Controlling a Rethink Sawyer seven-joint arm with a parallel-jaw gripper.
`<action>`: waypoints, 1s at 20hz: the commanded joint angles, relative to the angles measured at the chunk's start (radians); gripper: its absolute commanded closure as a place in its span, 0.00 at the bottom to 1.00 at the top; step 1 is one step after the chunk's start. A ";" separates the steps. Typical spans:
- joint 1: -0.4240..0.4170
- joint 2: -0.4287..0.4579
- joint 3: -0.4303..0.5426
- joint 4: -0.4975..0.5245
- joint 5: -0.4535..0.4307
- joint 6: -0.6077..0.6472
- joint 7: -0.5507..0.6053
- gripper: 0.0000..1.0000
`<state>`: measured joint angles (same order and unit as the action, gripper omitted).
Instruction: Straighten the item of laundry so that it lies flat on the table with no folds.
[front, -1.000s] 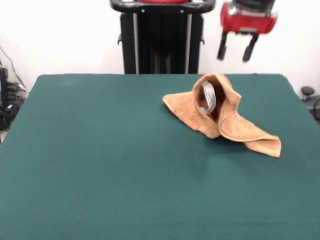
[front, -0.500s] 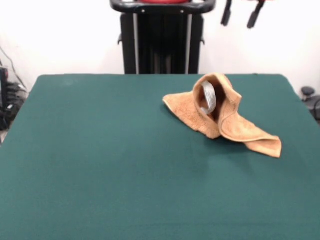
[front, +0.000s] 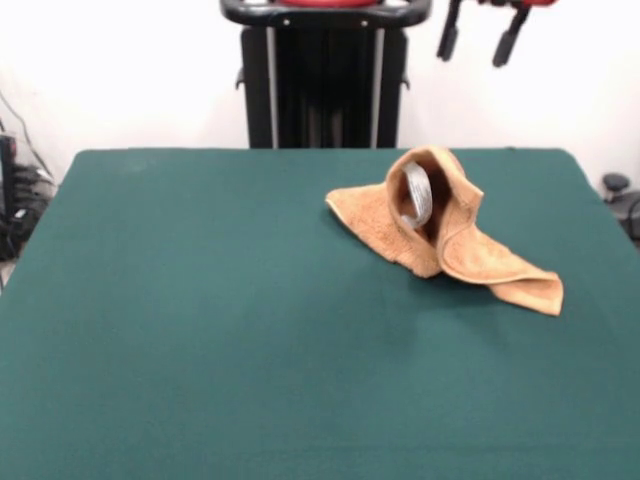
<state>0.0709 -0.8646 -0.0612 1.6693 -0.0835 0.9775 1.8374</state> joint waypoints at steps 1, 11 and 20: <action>-0.017 0.175 0.071 -0.105 -0.001 0.040 0.124 0.00; -0.035 0.316 0.071 -0.269 0.004 0.097 0.119 0.00; -0.039 0.405 0.067 -0.429 0.015 0.221 0.121 0.00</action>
<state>0.0215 -0.5412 -0.0605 1.3444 -0.0854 1.0525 1.8374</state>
